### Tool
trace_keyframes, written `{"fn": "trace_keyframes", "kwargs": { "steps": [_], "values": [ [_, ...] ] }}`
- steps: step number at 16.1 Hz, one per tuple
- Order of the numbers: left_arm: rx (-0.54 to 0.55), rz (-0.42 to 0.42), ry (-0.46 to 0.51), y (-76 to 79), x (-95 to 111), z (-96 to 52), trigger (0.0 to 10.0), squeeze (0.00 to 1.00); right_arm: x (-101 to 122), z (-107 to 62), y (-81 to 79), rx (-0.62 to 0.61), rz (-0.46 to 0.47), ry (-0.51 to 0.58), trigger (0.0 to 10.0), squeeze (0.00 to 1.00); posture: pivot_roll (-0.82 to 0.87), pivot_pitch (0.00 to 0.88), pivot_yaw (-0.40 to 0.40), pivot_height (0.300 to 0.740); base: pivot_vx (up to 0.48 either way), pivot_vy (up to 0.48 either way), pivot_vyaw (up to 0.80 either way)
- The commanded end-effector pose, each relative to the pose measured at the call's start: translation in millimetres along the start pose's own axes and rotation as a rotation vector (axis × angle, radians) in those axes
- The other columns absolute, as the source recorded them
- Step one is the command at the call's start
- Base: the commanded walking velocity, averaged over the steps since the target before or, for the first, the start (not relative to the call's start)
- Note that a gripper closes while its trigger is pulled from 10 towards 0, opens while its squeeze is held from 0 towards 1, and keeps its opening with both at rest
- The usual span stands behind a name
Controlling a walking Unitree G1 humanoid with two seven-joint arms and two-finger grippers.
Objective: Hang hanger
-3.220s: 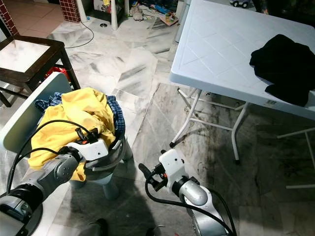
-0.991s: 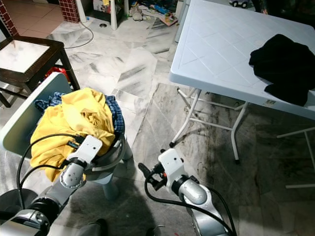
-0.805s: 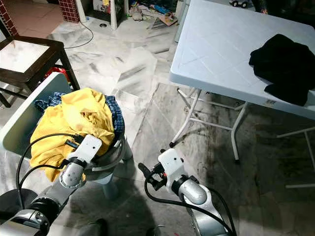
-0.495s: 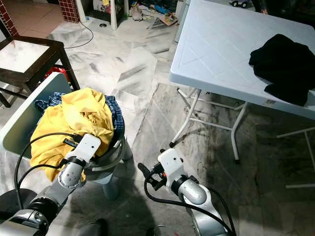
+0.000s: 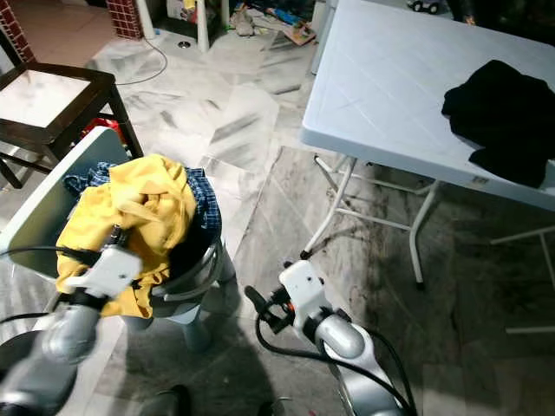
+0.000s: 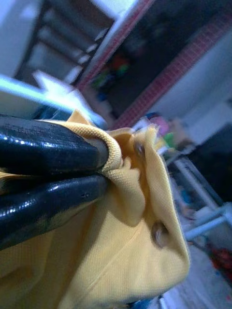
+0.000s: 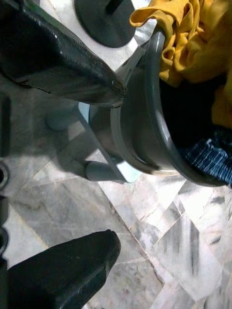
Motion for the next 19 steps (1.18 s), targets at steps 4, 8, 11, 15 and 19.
{"fn": "trace_keyframes", "kwargs": {
  "steps": [4, 8, 11, 15, 19],
  "values": [
    [-0.065, 0.209, 0.259, -31.5, 41.2, 15.8, 0.0, 0.00, 0.8, 9.9, -4.1, 0.024, 0.002, 0.005, 10.0, 0.00, 0.02, 0.158, -0.092, 0.740, 0.000, 0.000, 0.00],
    [-0.126, 0.121, 0.026, -17.6, -0.8, -7.5, 0.0, 0.00, -0.7, 13.0, -4.9, 0.020, 0.006, 0.013, 10.0, 0.00, 0.01, 0.146, -0.076, 0.740, 0.000, 0.000, 0.00],
    [-0.165, -0.022, -0.225, 13.8, -44.0, -33.9, 0.0, 0.00, -5.5, 8.7, -4.1, 0.016, 0.003, 0.002, 10.0, 0.00, 0.00, 0.147, -0.081, 0.740, 0.000, 0.000, 0.00],
    [-0.176, -0.112, -0.369, 34.2, -62.9, -45.6, 0.2, 0.00, -3.7, 8.5, 1.6, 0.015, -0.010, 0.003, 10.0, 0.00, -0.01, 0.145, -0.104, 0.740, 0.000, 0.000, 0.00],
    [-0.130, -0.046, -0.307, 25.5, -52.0, -35.4, 10.0, 1.00, -2.8, 7.9, 1.8, 0.025, -0.020, 0.000, 10.0, 0.00, 0.00, 0.149, -0.116, 0.740, 0.000, 0.000, 0.00]
  ]
}}
Point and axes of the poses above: a point about 5 cm out from each wrist's last joint towards the gripper, its own z axis pointing out of the wrist towards the gripper, its own x axis along the axis of the wrist's last joint, y = z × x, the point moved 3 cm from there along z, pointing out of the wrist towards the gripper, and after that the axes turned 2 degrees about z, right-handed, at the moved point
